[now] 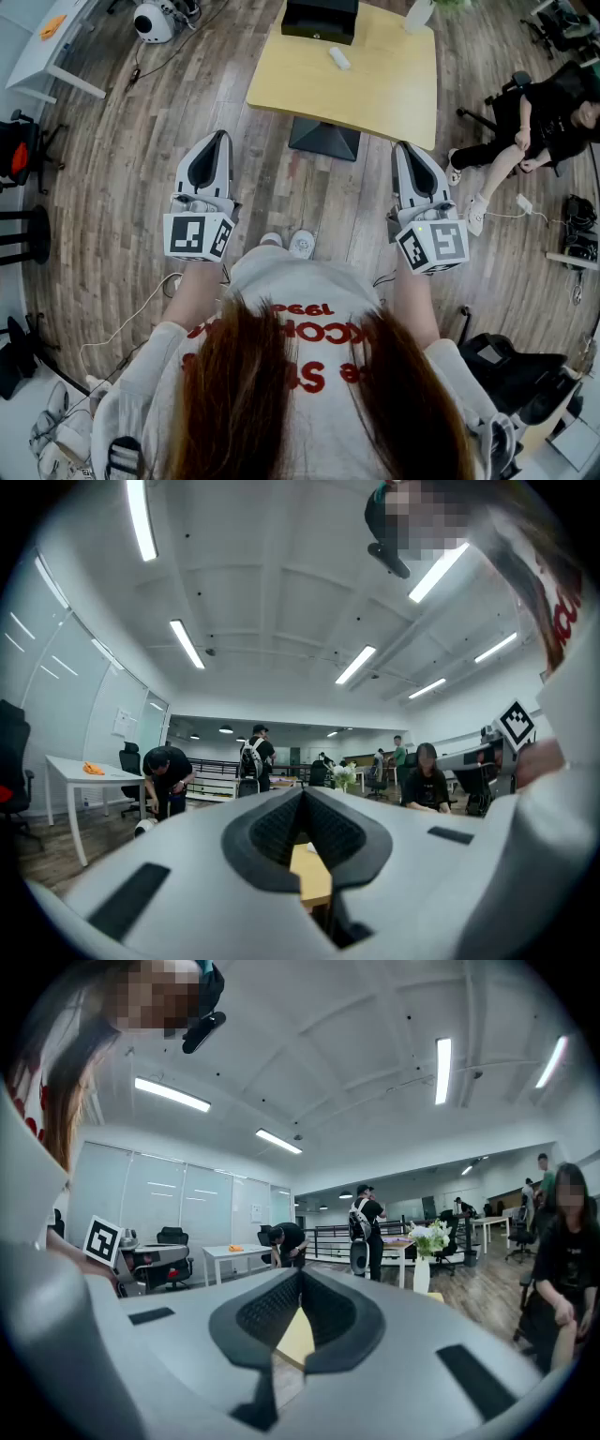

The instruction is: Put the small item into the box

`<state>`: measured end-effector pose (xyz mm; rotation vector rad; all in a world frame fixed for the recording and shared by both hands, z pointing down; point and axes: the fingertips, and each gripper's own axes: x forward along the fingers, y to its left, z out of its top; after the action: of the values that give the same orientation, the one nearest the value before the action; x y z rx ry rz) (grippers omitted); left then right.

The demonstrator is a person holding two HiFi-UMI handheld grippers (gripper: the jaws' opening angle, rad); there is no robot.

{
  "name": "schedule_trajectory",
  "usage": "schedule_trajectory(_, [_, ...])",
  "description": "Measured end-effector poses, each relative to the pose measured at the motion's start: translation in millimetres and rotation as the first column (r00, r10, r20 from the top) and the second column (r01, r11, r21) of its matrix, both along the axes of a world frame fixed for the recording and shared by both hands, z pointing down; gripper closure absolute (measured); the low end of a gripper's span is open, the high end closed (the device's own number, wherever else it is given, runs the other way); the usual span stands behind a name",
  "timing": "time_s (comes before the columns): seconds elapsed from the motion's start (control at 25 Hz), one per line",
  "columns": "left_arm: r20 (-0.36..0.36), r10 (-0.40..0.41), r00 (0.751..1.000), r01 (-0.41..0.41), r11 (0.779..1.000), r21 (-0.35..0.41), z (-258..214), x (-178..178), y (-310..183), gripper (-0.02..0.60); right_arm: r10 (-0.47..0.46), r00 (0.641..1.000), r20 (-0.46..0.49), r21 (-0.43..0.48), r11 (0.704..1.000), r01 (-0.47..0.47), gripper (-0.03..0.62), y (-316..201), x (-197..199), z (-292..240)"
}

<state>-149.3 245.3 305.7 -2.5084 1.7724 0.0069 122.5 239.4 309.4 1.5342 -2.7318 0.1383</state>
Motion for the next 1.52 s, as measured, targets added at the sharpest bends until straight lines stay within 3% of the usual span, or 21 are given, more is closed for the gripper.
schedule_trajectory(0.4, [0.006,0.01,1.0,-0.01,1.0,0.015,-3,7,2,0.574,0.017,0.999,0.032,0.016,1.0,-0.018,0.583,1,7,-6])
schedule_trajectory(0.84, [0.008,0.0,1.0,0.0,1.0,-0.018,4,3,-13,0.574,-0.002,0.998,0.063,-0.008,1.0,0.002,0.582,-14,0,0])
schedule_trajectory(1.52, [-0.041,0.073,0.996,-0.073,0.997,0.005,-1,-1,-160,0.574,0.066,0.997,0.046,-0.001,0.998,-0.066,0.582,-134,-8,-14])
